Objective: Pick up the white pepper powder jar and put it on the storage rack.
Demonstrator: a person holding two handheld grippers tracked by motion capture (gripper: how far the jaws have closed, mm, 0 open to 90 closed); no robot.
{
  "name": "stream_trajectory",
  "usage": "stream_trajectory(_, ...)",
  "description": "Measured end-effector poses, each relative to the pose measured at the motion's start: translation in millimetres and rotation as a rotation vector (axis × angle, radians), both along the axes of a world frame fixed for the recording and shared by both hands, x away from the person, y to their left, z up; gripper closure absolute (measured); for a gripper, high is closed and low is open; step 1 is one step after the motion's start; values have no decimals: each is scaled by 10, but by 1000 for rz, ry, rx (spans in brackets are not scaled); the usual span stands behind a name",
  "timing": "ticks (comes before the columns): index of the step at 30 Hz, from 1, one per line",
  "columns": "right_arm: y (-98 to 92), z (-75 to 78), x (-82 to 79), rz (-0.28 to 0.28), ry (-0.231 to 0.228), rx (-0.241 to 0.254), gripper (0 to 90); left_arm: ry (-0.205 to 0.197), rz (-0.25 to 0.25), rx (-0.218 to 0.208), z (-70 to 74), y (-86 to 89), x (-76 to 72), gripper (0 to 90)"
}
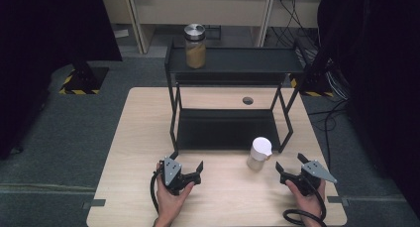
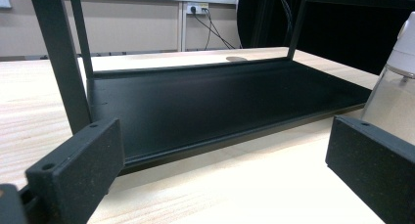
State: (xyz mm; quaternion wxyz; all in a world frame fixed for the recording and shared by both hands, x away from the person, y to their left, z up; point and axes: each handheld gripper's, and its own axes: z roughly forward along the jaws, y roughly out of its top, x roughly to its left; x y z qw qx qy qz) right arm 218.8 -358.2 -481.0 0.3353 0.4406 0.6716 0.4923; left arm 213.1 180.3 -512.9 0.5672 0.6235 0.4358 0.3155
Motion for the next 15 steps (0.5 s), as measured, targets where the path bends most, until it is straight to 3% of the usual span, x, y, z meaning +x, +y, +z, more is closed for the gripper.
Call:
stream_trajectory(4,-53,-61,-19,5,-21,54,48,2,0,-1,2,1,2,1)
stream_trajectory(15,-105,-118,9,88,-44,82,39,6,-1,0,8,2,8,1)
